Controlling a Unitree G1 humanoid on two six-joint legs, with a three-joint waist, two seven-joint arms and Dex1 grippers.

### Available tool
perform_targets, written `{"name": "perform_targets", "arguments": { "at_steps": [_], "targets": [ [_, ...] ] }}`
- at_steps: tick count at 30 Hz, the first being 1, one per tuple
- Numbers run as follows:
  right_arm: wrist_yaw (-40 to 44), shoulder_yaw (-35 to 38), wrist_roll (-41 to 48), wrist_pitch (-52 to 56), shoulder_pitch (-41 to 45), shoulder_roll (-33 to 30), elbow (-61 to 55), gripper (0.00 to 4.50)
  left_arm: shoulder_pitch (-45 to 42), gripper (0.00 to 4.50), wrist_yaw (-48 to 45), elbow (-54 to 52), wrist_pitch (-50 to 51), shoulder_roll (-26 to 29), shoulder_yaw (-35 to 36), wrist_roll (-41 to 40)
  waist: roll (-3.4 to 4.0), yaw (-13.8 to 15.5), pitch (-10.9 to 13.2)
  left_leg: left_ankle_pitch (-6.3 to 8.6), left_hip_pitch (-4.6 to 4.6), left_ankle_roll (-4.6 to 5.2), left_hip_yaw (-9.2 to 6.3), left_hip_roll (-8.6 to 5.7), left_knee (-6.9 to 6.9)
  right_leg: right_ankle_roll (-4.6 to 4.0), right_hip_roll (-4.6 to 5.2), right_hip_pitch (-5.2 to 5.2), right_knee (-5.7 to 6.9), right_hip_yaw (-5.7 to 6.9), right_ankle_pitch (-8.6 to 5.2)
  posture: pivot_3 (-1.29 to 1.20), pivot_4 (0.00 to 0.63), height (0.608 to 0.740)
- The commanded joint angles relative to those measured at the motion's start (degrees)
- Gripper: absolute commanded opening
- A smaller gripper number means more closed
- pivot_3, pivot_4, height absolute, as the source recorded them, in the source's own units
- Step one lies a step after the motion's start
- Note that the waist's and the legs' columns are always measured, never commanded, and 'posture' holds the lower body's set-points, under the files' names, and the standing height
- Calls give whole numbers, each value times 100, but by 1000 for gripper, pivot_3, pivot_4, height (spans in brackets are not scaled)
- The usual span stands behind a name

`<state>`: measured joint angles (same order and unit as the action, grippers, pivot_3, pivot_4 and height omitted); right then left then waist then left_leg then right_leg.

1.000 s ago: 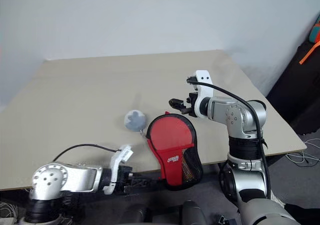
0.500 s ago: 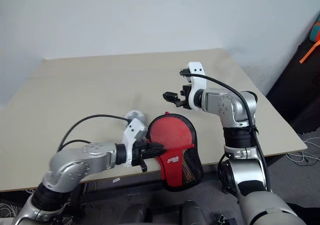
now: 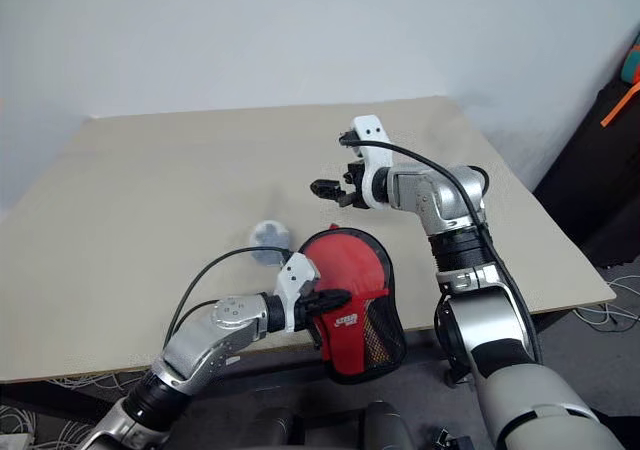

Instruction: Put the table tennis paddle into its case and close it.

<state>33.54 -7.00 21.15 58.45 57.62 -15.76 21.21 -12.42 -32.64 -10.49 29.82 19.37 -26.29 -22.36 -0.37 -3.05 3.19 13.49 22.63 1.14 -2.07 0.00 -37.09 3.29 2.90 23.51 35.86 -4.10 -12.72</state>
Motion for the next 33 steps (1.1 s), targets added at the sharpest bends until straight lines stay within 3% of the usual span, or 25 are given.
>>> {"name": "perform_targets", "arguments": {
  "at_steps": [1, 12, 23, 32, 33],
  "targets": [
    [493, -224, -126, -360, 418, 30, 258, 4500, 4, 43, -152, -44, -129, -124, 42, 114, 0, 0, 0, 0, 0, 0, 0, 0, -2, 0, 0, -1, 2, 0, 0, 0, 0, 740],
    [1600, -782, -671, -1428, 1105, 935, 2020, 4500, 42, 43, -276, 366, -206, -376, 127, 471, 2, 1, -2, 0, -2, -1, -6, 2, -22, 1, -4, -7, 17, 5, 3, 0, 0, 740],
    [1662, -786, -1175, -1990, 1166, 1715, 3193, 4500, 50, 43, -243, 545, -181, -565, 190, 678, 3, -1, -3, 1, -4, -3, -10, 0, -57, 4, -3, -6, 61, 6, 5, 0, 0, 740],
    [1405, -605, -1472, -2448, 1138, 1995, 3788, 4500, 4, 43, -276, 641, -185, -633, 210, 788, 4, -1, -4, 2, -6, -4, -12, 0, -74, 5, -4, -4, 83, 7, 4, 0, 0, 740],
    [1365, -579, -1501, -2489, 1151, 2014, 3850, 4320, 0, 9, -278, 649, -186, -641, 210, 796, 4, -1, -5, 2, -6, -4, -13, 0, -74, 4, -4, -4, 83, 7, 4, 0, 0, 740]
  ]
}}
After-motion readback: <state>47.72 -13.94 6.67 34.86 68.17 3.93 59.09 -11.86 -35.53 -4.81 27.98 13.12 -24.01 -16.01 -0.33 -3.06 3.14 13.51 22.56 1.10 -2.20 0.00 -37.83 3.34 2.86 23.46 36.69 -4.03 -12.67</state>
